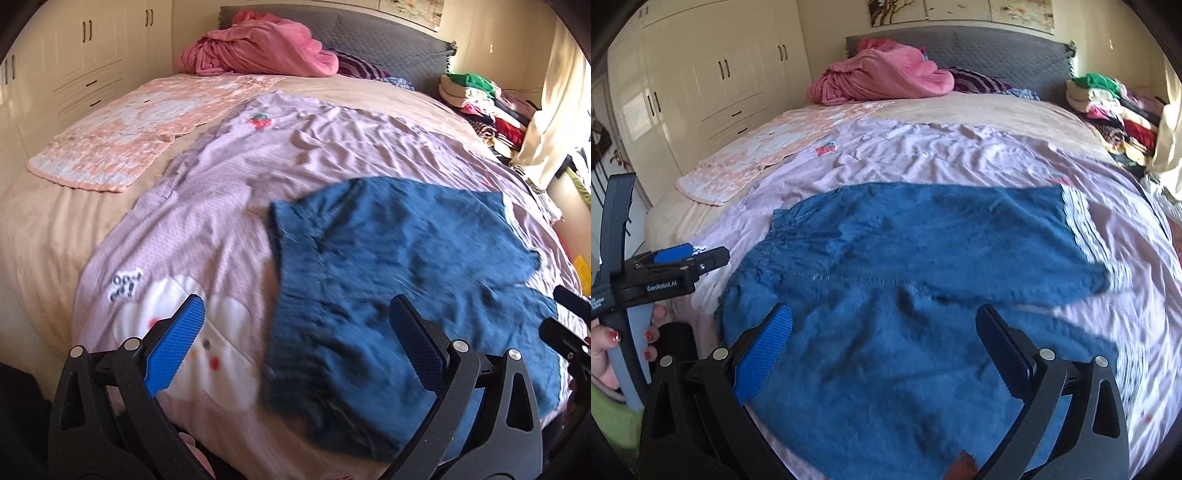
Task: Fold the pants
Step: 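Lower the left gripper to the elastic waistband and close on it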
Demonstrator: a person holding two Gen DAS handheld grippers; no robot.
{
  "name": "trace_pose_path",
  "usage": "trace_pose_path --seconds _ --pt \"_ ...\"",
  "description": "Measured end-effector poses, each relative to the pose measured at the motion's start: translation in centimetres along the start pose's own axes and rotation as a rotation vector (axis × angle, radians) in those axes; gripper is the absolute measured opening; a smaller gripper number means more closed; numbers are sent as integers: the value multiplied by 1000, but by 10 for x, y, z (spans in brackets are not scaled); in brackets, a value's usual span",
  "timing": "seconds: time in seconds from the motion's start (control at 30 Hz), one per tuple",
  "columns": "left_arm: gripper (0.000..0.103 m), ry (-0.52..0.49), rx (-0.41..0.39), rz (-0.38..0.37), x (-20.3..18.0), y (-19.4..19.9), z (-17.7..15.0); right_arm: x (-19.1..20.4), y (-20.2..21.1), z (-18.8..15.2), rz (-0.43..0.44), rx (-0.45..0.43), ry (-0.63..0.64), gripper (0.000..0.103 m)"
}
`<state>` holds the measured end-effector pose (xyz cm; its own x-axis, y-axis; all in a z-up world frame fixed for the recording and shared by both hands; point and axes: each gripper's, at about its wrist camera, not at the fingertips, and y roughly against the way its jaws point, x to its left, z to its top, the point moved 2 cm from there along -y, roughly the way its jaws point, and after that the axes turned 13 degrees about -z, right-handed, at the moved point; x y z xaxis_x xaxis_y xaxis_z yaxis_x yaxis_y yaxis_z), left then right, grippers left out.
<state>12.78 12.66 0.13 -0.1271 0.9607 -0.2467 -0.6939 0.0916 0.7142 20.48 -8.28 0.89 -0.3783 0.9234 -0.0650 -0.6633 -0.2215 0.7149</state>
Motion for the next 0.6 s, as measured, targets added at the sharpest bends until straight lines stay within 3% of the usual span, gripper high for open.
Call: trace_pose_path --seconds 0.13,0.6 --pt "94 19 11 17 24 -23 25 0 -28 28 8 20 31 99" --pt "93 -57 161 -118 47 -121 64 1 -121 100 91 78 176 99"
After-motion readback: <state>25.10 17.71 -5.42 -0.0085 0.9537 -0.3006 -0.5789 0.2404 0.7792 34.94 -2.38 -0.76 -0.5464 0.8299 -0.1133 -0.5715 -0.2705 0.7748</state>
